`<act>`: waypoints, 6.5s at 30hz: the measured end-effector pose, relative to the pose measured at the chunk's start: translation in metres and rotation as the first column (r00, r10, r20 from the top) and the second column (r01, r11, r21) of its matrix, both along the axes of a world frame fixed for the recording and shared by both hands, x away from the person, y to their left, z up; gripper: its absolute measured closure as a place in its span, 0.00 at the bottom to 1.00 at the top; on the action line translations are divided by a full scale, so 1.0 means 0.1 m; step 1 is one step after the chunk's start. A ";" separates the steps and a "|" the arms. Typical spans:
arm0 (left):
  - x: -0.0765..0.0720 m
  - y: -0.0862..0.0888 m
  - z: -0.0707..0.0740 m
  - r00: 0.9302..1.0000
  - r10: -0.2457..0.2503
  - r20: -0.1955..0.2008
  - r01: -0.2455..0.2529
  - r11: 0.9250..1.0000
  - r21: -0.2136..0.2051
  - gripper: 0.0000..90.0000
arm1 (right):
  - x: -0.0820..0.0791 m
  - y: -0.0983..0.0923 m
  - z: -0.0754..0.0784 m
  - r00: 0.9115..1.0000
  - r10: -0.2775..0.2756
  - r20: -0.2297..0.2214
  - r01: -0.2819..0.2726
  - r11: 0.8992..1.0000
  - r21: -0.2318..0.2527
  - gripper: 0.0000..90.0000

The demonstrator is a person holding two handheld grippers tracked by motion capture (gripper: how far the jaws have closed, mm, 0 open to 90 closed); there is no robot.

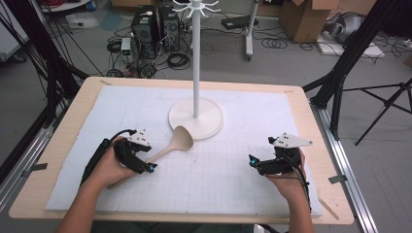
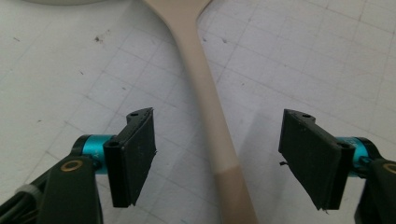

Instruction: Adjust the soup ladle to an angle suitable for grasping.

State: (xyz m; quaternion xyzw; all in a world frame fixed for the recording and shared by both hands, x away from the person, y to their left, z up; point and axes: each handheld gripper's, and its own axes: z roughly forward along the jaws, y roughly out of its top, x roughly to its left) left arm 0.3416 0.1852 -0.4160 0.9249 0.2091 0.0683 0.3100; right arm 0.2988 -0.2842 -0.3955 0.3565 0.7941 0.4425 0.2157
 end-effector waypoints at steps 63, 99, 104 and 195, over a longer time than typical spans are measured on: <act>0.02 -0.16 0.06 0.995 -0.045 -0.083 0.051 0.997 0.064 0.86 | 0.01 -0.03 -0.04 1.000 -0.004 -0.018 0.004 1.000 -0.009 0.01; 0.05 -1.08 0.16 0.962 -0.268 -0.045 0.265 0.962 -0.064 0.86 | -0.03 -0.10 0.04 1.000 -0.014 0.008 0.014 1.000 -0.003 0.02; 0.10 -1.28 0.13 0.955 -0.290 -0.054 0.286 0.956 -0.066 0.86 | -0.04 -0.13 0.05 1.000 -0.019 0.014 0.019 1.000 0.006 0.02; -0.28 0.89 0.32 0.977 0.162 0.142 -0.107 0.937 -0.332 0.02 | -0.01 -0.10 -0.03 1.000 -0.012 -0.017 0.012 1.000 -0.012 0.02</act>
